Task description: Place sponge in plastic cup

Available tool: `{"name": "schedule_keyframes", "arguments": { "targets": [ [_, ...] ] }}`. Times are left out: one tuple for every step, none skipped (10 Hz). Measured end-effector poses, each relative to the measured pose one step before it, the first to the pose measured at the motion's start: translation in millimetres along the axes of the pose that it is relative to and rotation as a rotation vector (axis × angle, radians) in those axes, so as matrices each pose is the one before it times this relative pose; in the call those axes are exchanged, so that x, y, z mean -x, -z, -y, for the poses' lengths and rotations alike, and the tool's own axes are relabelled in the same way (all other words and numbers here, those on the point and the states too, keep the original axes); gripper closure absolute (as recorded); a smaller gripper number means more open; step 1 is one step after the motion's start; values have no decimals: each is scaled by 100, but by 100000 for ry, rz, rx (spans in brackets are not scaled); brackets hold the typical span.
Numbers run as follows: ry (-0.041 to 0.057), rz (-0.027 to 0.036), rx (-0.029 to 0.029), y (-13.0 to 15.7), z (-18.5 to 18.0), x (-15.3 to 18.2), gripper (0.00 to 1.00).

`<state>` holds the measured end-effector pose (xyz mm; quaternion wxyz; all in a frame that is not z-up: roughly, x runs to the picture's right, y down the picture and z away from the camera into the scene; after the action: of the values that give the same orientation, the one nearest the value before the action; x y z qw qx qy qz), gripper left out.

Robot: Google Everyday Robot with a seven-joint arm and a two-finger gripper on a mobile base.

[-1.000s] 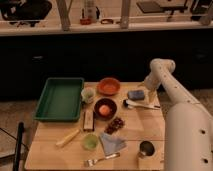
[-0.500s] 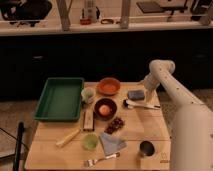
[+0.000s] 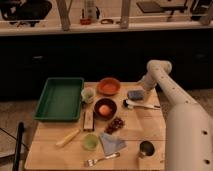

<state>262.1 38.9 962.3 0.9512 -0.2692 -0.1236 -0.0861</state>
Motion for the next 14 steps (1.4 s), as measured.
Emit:
{"name": "schedule_keyframes", "arguments": {
  "targets": [
    [-208,995,773,-356,238,156,20],
    [144,858,1043,-380,205,279,20],
    [149,504,560,-262,201,185,20],
    [-70,891,1428,-550,92,99,20],
    [-92,438,643,-273,65,-3,20],
    [-42,785,1259,-532,37,75,27],
    [100,546,742,-400,69,134,37],
    [-236,684,404,-329,-3,-46,47],
    [-453,775,1237,-180,-340,-120,57],
    [-500,796,-445,-108,16,-110,67],
    [-84,105,-163,-93,48,-86,77],
    [213,-215,36,-22,76,59,87],
    [14,-75,-24,68,-3,-20,96],
    [34,-90,26,37,3,-8,100]
  ]
}}
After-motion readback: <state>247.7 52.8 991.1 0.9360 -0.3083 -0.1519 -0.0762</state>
